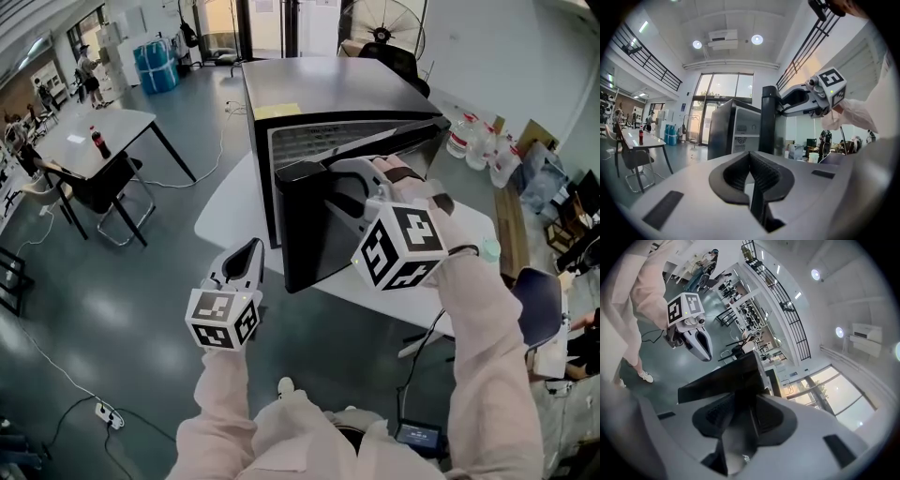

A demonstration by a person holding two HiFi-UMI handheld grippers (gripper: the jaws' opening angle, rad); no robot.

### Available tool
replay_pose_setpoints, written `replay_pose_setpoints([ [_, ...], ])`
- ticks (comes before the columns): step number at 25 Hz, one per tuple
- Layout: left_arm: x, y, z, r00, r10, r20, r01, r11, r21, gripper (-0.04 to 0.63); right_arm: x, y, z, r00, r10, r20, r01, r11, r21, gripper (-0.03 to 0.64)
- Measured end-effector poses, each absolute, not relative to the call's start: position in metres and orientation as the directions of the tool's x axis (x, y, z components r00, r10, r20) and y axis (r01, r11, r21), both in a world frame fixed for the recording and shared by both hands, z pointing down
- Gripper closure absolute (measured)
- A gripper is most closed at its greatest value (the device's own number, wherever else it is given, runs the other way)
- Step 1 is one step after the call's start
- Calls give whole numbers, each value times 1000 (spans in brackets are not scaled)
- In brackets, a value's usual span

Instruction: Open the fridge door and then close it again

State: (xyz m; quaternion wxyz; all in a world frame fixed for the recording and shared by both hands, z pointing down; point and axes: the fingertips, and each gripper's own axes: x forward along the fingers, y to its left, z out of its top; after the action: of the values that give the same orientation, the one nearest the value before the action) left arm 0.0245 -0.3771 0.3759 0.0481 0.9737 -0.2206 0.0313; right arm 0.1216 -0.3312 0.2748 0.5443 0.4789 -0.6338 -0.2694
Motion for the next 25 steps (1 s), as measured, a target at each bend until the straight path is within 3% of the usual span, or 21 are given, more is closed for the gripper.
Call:
replay_pose_setpoints([
  [25, 34, -228, 395, 865, -488, 112, -497, -865, 65, 584, 136, -191, 289, -78, -903, 423, -234, 429, 872, 449],
])
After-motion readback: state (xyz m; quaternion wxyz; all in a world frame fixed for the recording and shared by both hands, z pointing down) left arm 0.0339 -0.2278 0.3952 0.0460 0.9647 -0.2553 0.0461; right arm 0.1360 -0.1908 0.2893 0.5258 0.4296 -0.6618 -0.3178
